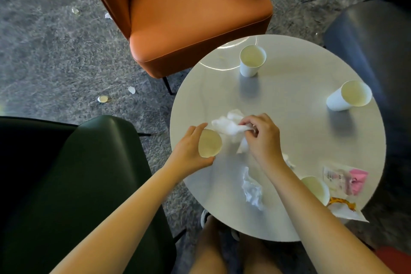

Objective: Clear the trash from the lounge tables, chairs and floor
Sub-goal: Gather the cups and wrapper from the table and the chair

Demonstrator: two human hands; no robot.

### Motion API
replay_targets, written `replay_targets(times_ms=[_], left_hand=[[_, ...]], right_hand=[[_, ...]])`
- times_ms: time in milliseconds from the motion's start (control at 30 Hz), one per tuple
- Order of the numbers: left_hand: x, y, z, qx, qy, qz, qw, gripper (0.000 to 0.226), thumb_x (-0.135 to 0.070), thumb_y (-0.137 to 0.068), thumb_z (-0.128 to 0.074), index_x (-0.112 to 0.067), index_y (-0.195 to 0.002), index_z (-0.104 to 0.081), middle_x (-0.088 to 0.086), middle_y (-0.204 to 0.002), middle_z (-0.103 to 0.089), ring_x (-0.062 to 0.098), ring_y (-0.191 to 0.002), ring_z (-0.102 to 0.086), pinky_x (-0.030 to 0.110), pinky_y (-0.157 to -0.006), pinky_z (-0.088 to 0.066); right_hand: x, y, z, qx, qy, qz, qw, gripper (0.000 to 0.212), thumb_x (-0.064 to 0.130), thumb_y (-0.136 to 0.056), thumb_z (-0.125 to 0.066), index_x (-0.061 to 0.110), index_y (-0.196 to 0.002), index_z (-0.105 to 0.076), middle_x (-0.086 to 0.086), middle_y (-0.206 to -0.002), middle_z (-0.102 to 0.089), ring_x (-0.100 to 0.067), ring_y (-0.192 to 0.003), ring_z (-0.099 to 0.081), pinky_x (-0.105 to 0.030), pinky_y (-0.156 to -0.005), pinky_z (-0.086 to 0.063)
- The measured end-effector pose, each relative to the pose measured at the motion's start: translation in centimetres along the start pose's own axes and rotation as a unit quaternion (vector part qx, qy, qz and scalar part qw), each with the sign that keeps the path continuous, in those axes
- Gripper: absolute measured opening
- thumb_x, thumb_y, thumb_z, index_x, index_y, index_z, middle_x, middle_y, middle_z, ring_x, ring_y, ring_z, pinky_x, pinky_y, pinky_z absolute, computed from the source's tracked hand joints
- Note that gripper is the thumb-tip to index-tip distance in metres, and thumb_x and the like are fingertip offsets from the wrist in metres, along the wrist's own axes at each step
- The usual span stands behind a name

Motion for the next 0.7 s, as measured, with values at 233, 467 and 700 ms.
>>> replay_targets(times_ms=[233, 467, 700], left_hand=[[-3.9, -1.1, 0.3, -0.052, 0.035, -0.032, 0.998, 0.055, -0.035, -0.067, -0.074, -0.034, -0.104, -0.034, -0.018, -0.095, -0.048, -0.006, -0.086, -0.051, 0.006, -0.066, -0.04], [-7.2, 0.3, -0.3, -0.041, -0.009, -0.163, 0.986, 0.064, -0.024, -0.071, -0.077, -0.015, -0.125, -0.043, -0.002, -0.119, -0.055, 0.013, -0.101, -0.057, 0.021, -0.083, -0.047], [-6.5, -0.1, -1.5, -0.011, -0.016, -0.129, 0.991, 0.071, -0.031, -0.07, -0.079, -0.015, -0.128, -0.041, -0.005, -0.12, -0.05, 0.005, -0.094, -0.051, 0.004, -0.073, -0.037]], right_hand=[[4.8, 4.0, -1.1, 0.137, 0.056, 0.125, 0.981, 0.026, 0.007, -0.081, -0.057, 0.007, -0.105, -0.067, -0.007, -0.105, -0.066, -0.022, -0.098, -0.06, -0.024, -0.088, -0.041], [2.8, 5.7, -2.0, 0.235, 0.165, 0.13, 0.949, 0.062, 0.045, -0.088, -0.004, 0.031, -0.129, -0.049, 0.01, -0.139, -0.047, -0.008, -0.137, -0.025, -0.034, -0.112, 0.015], [2.6, 5.6, -0.6, 0.211, 0.084, 0.113, 0.967, 0.045, 0.039, -0.097, -0.023, 0.024, -0.108, -0.064, 0.006, -0.118, -0.063, -0.008, -0.119, -0.046, -0.032, -0.114, -0.005]])
Point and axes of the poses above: each hand's wrist, its own y-axis away from the middle knuckle, its own z-axis out of the back of the hand, x = y × z, the point moved 7 cm from there along -y, towards the middle knuckle
